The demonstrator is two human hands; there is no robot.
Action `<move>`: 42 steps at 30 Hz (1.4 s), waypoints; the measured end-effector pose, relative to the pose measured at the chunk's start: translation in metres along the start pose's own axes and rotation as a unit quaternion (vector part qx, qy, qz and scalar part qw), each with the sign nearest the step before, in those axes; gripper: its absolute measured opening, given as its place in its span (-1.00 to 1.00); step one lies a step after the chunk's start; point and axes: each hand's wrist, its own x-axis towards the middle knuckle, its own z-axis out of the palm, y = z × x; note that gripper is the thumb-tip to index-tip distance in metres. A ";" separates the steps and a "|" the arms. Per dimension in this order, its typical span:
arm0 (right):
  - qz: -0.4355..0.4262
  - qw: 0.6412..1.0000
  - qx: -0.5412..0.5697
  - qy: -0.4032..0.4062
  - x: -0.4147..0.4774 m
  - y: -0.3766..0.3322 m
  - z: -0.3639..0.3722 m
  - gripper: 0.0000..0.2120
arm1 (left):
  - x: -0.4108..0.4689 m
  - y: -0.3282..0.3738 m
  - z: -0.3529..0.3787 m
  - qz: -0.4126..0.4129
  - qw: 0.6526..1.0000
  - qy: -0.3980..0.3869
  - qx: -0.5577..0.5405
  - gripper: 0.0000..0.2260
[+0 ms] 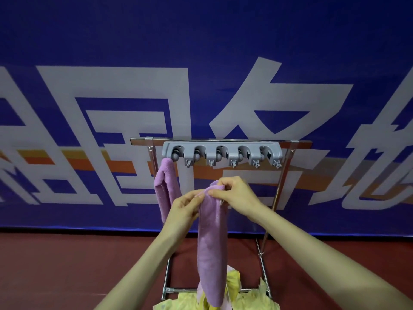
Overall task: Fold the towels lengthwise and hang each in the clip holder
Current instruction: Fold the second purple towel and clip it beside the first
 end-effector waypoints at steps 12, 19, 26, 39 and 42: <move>0.041 0.971 -0.167 -0.165 -0.004 0.028 -0.026 -0.88 | 0.016 0.012 -0.021 0.037 0.988 0.007 0.149 -0.78; 0.057 0.980 -0.128 -0.143 -0.001 0.060 -0.049 -0.80 | 0.030 0.011 -0.041 0.042 0.983 -0.016 0.181 -0.77; 0.040 0.997 0.001 -0.072 0.001 0.053 -0.058 -0.82 | 0.034 0.000 -0.055 0.110 0.918 -0.060 0.376 -0.82; 0.030 0.967 0.059 -0.247 0.003 0.025 -0.059 -0.58 | 0.042 -0.001 -0.058 0.149 0.911 0.024 0.384 -0.87; 0.009 0.949 -0.017 -0.313 0.002 0.015 -0.061 -0.56 | 0.040 0.001 -0.049 0.159 0.917 0.027 0.365 -0.90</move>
